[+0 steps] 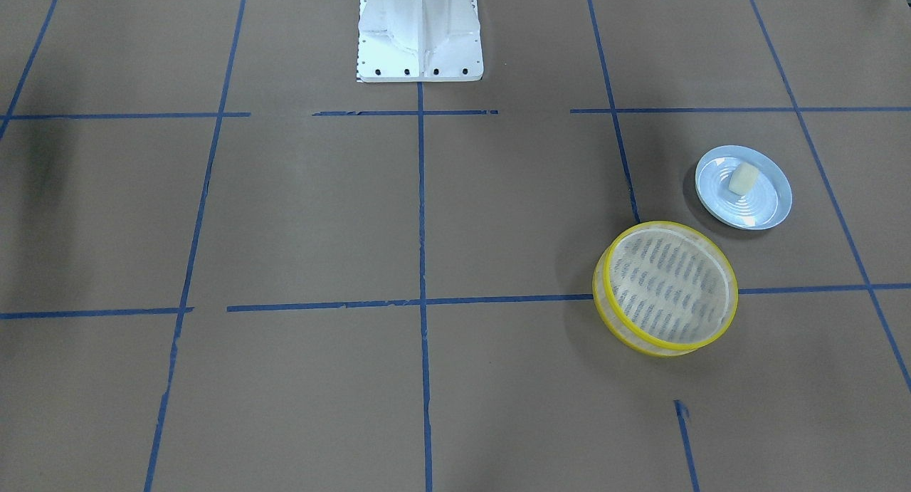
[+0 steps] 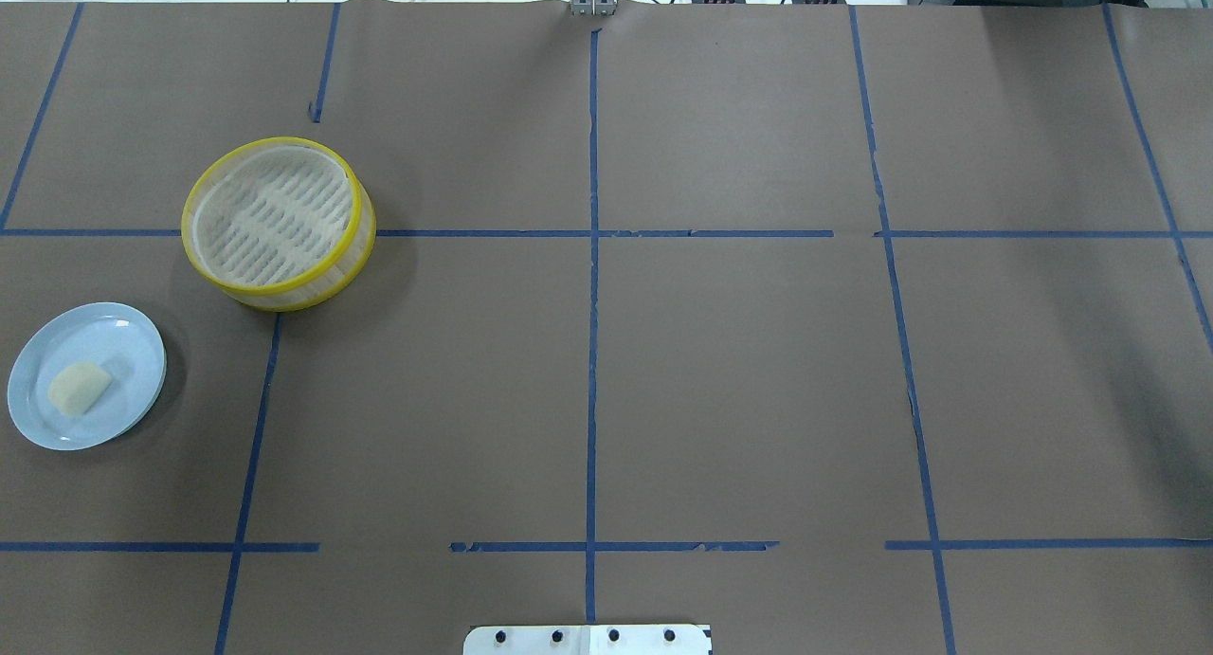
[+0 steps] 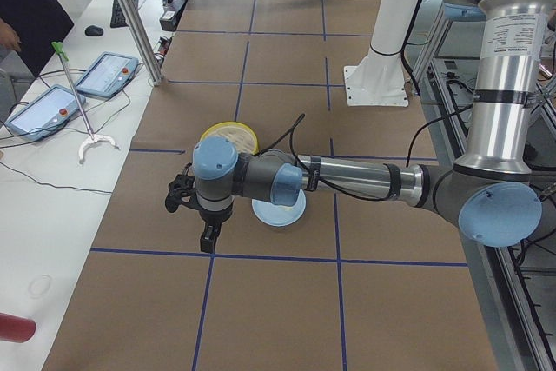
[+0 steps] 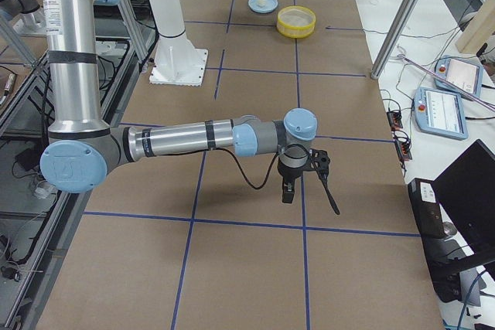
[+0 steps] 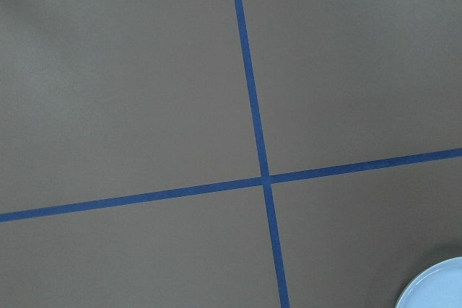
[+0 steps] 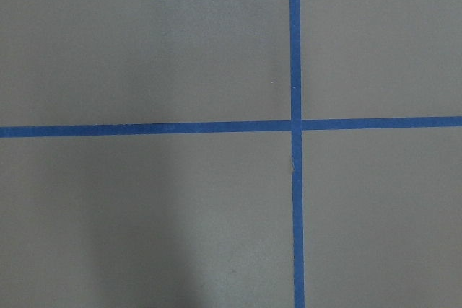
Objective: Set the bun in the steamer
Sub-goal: 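Move the left gripper toward the light blue plate with the bun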
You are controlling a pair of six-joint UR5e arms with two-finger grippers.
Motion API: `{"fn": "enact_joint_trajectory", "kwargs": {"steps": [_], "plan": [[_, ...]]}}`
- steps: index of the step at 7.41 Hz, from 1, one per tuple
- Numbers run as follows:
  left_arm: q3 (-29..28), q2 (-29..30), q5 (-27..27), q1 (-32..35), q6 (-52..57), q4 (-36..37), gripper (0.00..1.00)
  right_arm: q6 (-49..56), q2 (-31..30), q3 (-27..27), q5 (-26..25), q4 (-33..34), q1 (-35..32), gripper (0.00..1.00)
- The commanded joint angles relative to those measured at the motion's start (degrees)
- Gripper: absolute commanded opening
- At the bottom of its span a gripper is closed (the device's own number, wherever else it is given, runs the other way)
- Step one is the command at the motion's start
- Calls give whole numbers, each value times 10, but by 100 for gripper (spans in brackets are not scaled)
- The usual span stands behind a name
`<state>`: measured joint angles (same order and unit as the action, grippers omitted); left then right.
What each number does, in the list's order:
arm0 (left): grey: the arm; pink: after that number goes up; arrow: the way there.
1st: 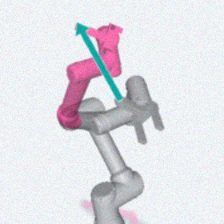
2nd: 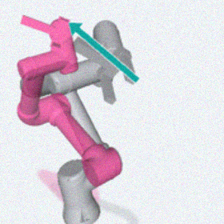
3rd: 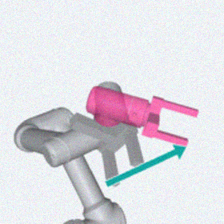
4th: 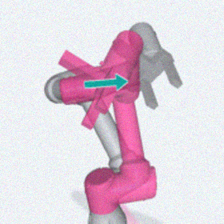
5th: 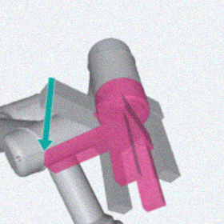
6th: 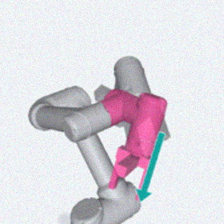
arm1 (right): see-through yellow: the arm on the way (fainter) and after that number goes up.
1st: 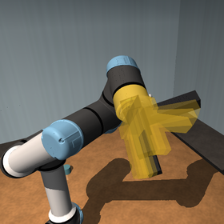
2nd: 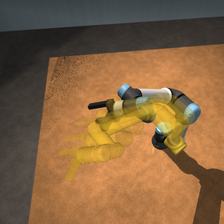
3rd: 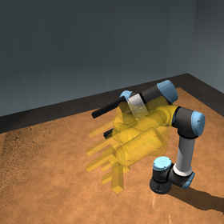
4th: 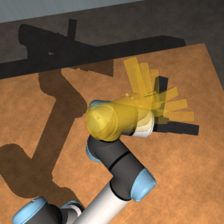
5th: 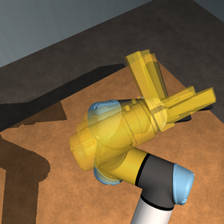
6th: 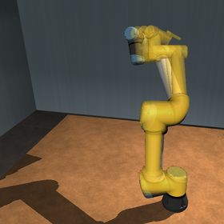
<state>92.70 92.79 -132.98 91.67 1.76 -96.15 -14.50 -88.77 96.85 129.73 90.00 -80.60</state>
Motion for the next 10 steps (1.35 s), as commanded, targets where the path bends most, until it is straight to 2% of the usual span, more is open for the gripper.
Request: {"fn": "enact_joint_trajectory", "kwargs": {"steps": [1, 4, 5, 8, 9, 10], "plan": [[5, -2, 2, 0, 5, 0, 100, 0, 0, 0, 0, 0, 0, 100], [11, 4, -1, 0, 2, -1, 100, 0, 0, 0, 0, 0, 0, 100], [32, 4, 2, 1, 2, -1, 100, 0, 0, 0, 0, 0, 0, 100], [190, -39, 2, -10, -59, 48, 100, 0, 0, 0, 0, 0, 0, 100], [228, -49, 1, -55, -75, 61, 100, 0, 0, 0, 0, 0, 0, 100], [237, -51, 2, -117, -164, 48, 100, 0, 0, 0, 0, 0, 0, 100]]}}
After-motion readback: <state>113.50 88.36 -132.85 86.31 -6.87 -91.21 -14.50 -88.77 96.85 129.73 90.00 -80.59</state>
